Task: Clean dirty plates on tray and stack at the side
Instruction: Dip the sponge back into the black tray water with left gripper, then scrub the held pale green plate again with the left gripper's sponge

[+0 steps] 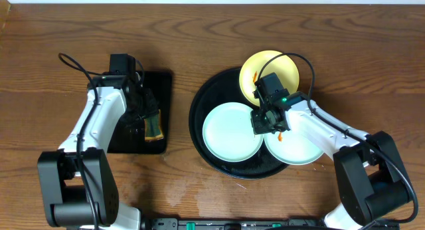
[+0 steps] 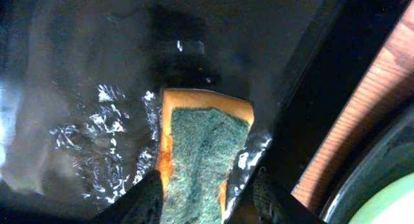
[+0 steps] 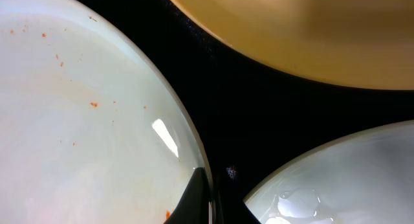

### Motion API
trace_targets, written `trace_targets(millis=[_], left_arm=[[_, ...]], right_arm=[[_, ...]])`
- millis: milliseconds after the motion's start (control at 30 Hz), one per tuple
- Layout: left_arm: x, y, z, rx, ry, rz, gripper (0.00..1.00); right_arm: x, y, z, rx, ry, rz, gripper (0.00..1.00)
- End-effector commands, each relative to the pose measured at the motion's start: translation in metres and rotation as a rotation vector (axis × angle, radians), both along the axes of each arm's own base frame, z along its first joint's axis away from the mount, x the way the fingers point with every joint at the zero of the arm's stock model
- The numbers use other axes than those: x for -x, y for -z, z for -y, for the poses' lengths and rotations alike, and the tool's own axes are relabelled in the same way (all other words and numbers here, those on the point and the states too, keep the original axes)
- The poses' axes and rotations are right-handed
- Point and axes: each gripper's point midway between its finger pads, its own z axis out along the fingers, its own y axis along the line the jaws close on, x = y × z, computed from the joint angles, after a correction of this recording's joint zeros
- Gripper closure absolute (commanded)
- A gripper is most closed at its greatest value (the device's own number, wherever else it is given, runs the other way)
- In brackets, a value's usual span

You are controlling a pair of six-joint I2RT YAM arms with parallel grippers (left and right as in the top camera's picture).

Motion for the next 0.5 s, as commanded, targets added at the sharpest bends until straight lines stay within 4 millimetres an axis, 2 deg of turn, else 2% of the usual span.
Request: trace_targets(millis=[0, 200, 267, 333, 367, 467], left_arm=[[0.012, 0.013, 0.000, -0.026, 0.025, -0.053, 0.51], [0.037, 0.057, 0.014, -0.027, 0.073, -0.145, 0.51], [0.041, 0.065, 0.015, -0.027, 0.077, -0.160, 0.64], [0.041, 0.066, 0.015, -0.027, 0.077, -0.164, 0.89], [0.039, 0.064, 0.014, -0.027, 0.075, -0.159, 0.92], [0.032, 0.048, 0.013, -0.036, 0.073, -0.142, 0.93]], right_arm=[[-0.009, -0.012, -0.001, 0.008, 0.022, 0.046, 0.99], [-0.009, -0.012, -0.001, 0.008, 0.022, 0.046, 0.99], [-0.009, -0.011, 0.000, 0.008, 0.022, 0.046, 0.99], [-0.009, -0.011, 0.000, 0.008, 0.022, 0.046, 0.99], [-0.009, -0.012, -0.001, 0.008, 0.022, 0.046, 0.99], [-0.009, -0.012, -0.001, 0.008, 0.022, 0.046, 0.99]])
